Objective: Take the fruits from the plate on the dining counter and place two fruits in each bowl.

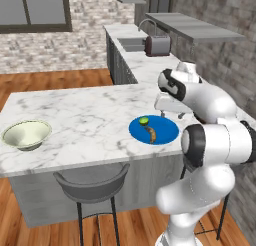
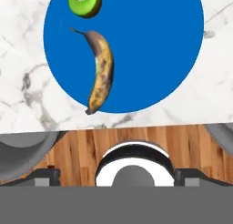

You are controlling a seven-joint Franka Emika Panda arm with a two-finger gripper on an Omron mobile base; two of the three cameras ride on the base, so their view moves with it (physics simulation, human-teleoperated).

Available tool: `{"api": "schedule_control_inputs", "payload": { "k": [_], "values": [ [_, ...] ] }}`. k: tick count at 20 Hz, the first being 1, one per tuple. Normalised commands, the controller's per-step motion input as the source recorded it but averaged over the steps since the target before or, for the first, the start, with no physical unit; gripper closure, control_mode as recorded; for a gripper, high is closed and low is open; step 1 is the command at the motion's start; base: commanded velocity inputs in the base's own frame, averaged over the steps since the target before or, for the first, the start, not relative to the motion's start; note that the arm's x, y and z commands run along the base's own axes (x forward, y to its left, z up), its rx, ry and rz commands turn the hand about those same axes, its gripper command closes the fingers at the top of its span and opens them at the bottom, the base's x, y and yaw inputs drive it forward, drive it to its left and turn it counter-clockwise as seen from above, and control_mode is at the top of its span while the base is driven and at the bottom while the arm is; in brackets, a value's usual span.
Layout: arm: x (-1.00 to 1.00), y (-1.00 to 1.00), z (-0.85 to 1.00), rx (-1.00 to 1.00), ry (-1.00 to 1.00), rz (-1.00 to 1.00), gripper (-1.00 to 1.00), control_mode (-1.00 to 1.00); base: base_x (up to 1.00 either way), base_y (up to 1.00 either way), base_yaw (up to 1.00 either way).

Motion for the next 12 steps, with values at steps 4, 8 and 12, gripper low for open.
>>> {"api": "schedule_control_inputs", "payload": {
  "k": [4, 8, 12],
  "values": [
    [0.15, 0.24, -0.41, -0.05, 0.04, 0.10, -1.00, -1.00, 0.00, 0.00, 0.00],
    [0.21, 0.01, -0.53, -0.05, 0.00, 0.07, -1.00, -1.00, 0.00, 0.00, 0.00],
    [0.37, 0.26, -0.69, -0.05, 0.00, 0.07, -1.00, -1.00, 0.00, 0.00, 0.00]
  ]
}}
